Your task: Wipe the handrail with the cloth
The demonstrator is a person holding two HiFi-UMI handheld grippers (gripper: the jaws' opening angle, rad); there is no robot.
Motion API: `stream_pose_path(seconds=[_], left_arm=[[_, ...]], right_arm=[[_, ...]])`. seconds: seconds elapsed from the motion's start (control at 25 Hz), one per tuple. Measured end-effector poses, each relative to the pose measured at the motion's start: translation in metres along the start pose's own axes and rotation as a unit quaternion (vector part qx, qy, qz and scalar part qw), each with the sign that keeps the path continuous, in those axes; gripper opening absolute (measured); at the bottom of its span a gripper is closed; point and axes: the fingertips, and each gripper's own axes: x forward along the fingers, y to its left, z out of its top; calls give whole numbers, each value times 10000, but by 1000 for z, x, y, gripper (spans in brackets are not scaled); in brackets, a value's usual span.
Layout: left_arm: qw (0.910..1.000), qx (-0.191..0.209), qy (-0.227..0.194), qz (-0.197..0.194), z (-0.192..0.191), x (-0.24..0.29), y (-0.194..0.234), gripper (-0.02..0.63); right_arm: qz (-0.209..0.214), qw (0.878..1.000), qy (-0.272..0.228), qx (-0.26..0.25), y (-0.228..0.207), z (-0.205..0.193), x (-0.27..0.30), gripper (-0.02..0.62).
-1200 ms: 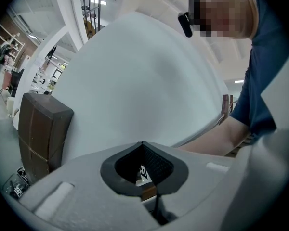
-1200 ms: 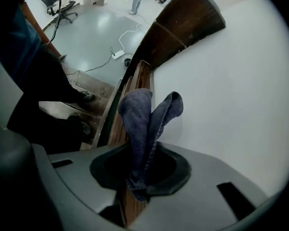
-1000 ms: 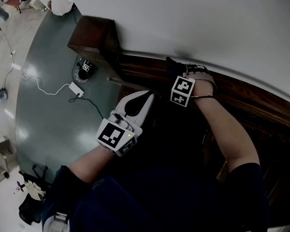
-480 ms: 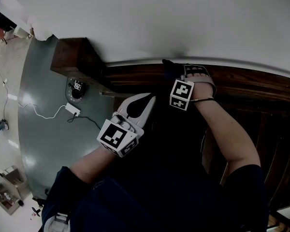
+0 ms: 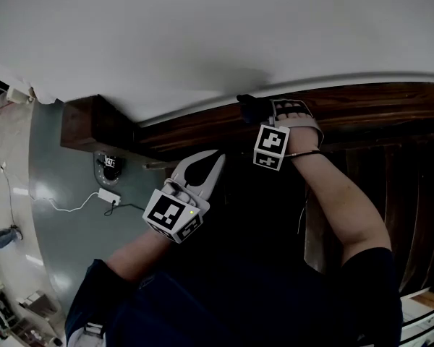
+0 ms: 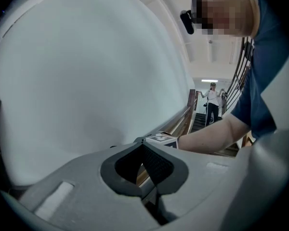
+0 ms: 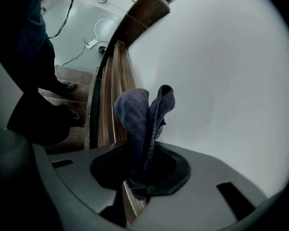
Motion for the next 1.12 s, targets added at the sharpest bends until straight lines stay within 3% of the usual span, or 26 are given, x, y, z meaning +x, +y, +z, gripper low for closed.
stream_pose_path(seconds=[0.44, 0.76, 1.12], left_arm=[[9972, 137, 256, -684, 1, 55, -39, 3], [9906, 269, 445, -1269, 3, 96, -76, 3], [9804, 339, 534, -1864, 4, 138, -112, 3]], right_arm=[[-352, 9965, 239, 714, -32, -86, -14, 89], [-679, 9899, 449, 1160, -54, -162, -32, 89], [-1146, 9735, 878, 1774, -83, -260, -56, 89]])
